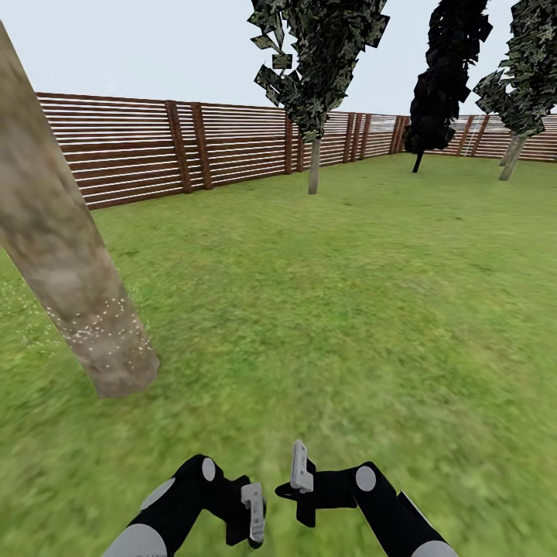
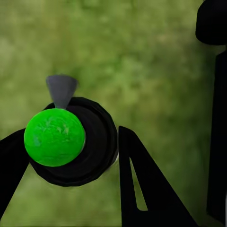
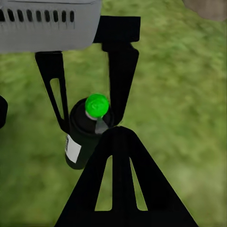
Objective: In the garden, pick up the pesticide atomizer on the floor and spray pesticide onto both trees until each tree trunk is fully covered.
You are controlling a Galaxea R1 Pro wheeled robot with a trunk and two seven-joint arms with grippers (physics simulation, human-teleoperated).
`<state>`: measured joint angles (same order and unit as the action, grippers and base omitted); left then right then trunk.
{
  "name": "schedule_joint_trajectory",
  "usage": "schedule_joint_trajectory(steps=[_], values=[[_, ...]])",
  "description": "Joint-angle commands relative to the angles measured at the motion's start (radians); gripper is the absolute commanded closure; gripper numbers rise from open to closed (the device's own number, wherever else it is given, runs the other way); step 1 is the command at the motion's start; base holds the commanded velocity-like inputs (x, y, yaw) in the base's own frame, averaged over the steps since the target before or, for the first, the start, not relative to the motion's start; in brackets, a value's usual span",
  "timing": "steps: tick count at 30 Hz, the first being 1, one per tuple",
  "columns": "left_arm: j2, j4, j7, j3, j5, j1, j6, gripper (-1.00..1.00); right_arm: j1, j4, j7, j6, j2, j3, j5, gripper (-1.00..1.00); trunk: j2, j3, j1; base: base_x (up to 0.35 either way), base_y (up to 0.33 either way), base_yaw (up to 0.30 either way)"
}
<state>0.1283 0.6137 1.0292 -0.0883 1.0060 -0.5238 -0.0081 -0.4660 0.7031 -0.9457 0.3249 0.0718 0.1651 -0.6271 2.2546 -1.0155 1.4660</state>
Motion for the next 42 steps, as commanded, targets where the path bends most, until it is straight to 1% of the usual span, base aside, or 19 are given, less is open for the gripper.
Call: schedule_joint_trajectory(steps=[1, 9, 11, 13, 20, 25, 40, 42], values=[[0.0, 0.001, 0.003, 0.0, 0.001, -0.001, -0.001, 1.0, 0.0, 0.001, -0.001, 0.005, 0.0, -0.001, -0.008, 1.0, 0.0, -0.001, 0.0, 0.0, 0.0, 0.0], [0.0, 0.001, 0.003, 0.001, -0.007, -0.007, -0.002, 1.0, 0.0, 0.001, -0.001, 0.005, 0.0, -0.001, -0.008, 1.0, 0.0, -0.001, 0.0, 0.0, 0.0, 0.0], [0.001, 0.001, 0.003, 0.001, -0.03, -0.007, -0.007, 1.0, 0.0, 0.002, -0.001, 0.005, 0.0, -0.001, -0.008, 1.0, 0.0, -0.001, 0.0, 0.0, 0.0, 0.0], [0.001, 0.001, 0.003, 0.001, -0.042, -0.007, -0.01, 1.0, 0.0, 0.001, -0.001, 0.005, 0.0, -0.001, -0.008, 1.0, 0.0, -0.001, 0.0, 0.0, 0.0, 0.0], [0.001, 0.001, 0.003, 0.001, -0.047, -0.007, -0.019, 1.0, 0.0, 0.001, -0.001, 0.005, 0.0, -0.001, -0.009, 1.0, 0.0, -0.001, 0.0, 0.0, 0.0, 0.0], [0.005, 0.001, 0.004, 0.001, -0.073, -0.007, -0.037, 1.0, 0.0, 0.0, 0.0, 0.005, -0.003, -0.002, -0.009, 1.0, 0.0, -0.001, 0.0, 0.0, 0.0, 0.0], [0.009, 0.0, 0.005, 0.002, -0.077, -0.008, -0.039, 1.0, 0.0, -0.001, 0.002, 0.006, -0.007, -0.002, -0.009, 1.0, 0.0, -0.001, 0.0, 0.0, 0.0, 0.0], [0.013, 0.0, 0.005, 0.002, -0.077, -0.008, -0.039, 1.0, 0.0, -0.001, 0.002, 0.006, -0.007, -0.002, -0.009, 1.0, 0.0, -0.001, 0.0, 0.0, 0.0, 0.0]])
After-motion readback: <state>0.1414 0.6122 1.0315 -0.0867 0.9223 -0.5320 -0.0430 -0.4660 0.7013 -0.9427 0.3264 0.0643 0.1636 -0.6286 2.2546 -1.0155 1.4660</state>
